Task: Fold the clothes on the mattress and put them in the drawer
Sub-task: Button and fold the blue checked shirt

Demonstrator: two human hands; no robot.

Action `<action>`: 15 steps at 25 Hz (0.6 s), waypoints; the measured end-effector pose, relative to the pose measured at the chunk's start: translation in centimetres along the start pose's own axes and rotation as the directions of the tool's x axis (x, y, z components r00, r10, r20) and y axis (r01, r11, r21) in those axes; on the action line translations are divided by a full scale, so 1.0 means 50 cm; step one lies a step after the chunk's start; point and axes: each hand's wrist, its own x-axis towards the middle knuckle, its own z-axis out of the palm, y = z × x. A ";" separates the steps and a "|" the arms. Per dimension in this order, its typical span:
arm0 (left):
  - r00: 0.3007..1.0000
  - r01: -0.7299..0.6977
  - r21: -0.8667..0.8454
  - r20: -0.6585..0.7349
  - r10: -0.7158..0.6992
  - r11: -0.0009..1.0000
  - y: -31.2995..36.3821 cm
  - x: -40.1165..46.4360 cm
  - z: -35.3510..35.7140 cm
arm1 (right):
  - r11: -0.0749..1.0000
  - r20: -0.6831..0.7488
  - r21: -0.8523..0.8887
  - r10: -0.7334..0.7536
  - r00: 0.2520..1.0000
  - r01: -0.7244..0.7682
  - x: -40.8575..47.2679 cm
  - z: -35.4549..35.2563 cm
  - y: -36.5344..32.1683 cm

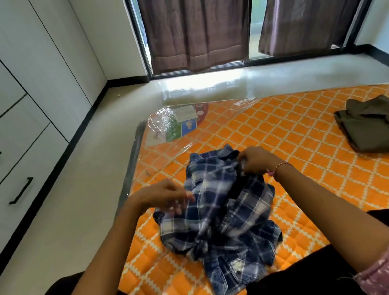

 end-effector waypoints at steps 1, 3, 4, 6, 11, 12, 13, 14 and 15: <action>0.956 -0.006 0.031 -0.293 0.015 0.999 -0.006 0.025 0.013 | 0.993 0.019 -0.108 0.054 0.998 -0.051 -0.010 0.016 0.010; 0.871 0.089 0.122 -0.490 -0.018 0.989 -0.002 0.076 0.044 | 0.987 -0.136 -0.103 0.108 0.985 -0.123 -0.027 0.039 0.019; 0.902 0.159 0.098 -0.420 -0.104 0.982 0.004 0.103 0.065 | 0.989 -0.231 -0.053 0.126 0.965 -0.141 -0.033 0.047 0.020; 0.925 0.270 0.043 -0.290 -0.247 0.962 0.014 0.147 0.098 | 0.988 -0.372 0.077 0.150 0.916 -0.131 -0.041 0.051 0.028; 0.871 0.256 -0.091 -0.411 -0.270 0.962 0.022 0.187 0.075 | 0.944 -0.548 0.329 0.214 0.808 -0.027 -0.051 0.045 0.057; 0.824 0.159 -0.195 -0.513 -0.239 0.968 0.024 0.185 0.060 | 0.931 -0.559 0.366 0.212 0.801 0.009 -0.049 0.042 0.064; 0.768 0.036 -0.263 -0.610 -0.195 0.964 0.029 0.181 0.044 | 0.919 -0.567 0.393 0.215 0.795 0.031 -0.048 0.041 0.066; 0.720 -0.086 -0.306 -0.677 -0.153 0.948 0.037 0.175 0.028 | 0.911 -0.576 0.409 0.216 0.788 0.050 -0.046 0.039 0.066; 0.690 -0.191 -0.364 -0.711 -0.139 0.912 0.049 0.169 0.012 | 0.905 -0.580 0.419 0.211 0.787 0.067 -0.043 0.037 0.061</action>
